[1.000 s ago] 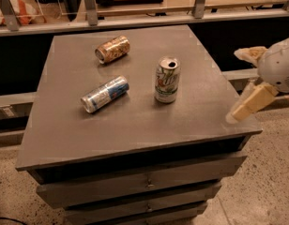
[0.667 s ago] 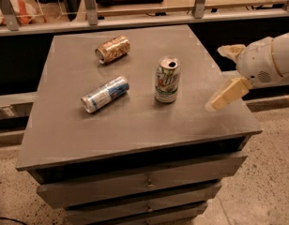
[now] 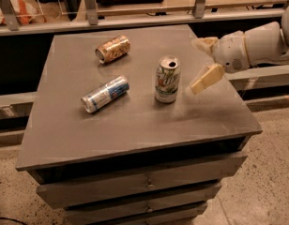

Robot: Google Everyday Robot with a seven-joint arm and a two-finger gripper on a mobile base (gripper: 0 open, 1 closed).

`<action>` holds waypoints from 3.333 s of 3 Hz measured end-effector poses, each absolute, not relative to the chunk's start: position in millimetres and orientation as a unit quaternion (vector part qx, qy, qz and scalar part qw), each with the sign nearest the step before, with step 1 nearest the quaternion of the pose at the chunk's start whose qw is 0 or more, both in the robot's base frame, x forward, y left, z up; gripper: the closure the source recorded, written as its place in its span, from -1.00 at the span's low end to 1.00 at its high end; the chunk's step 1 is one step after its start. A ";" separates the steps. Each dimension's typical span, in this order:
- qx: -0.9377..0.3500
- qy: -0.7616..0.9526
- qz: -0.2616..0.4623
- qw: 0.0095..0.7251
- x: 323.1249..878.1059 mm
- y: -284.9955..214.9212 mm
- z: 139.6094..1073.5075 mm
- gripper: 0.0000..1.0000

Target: Move 7up can near orange can

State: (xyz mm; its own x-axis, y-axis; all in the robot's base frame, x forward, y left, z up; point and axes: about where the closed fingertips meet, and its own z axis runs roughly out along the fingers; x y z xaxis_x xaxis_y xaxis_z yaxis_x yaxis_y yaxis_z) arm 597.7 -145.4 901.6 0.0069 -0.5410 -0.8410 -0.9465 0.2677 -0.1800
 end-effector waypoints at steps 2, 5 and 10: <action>-0.589 0.619 0.327 0.403 639.2 -110.1 871.1 -1.00; -0.565 0.593 0.370 0.439 628.0 -132.7 906.7 -1.00; -0.559 0.573 0.413 0.434 560.1 -104.7 929.1 -1.00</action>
Offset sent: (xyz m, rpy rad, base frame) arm 0.0592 0.0494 -0.0521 0.1285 0.1912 0.3460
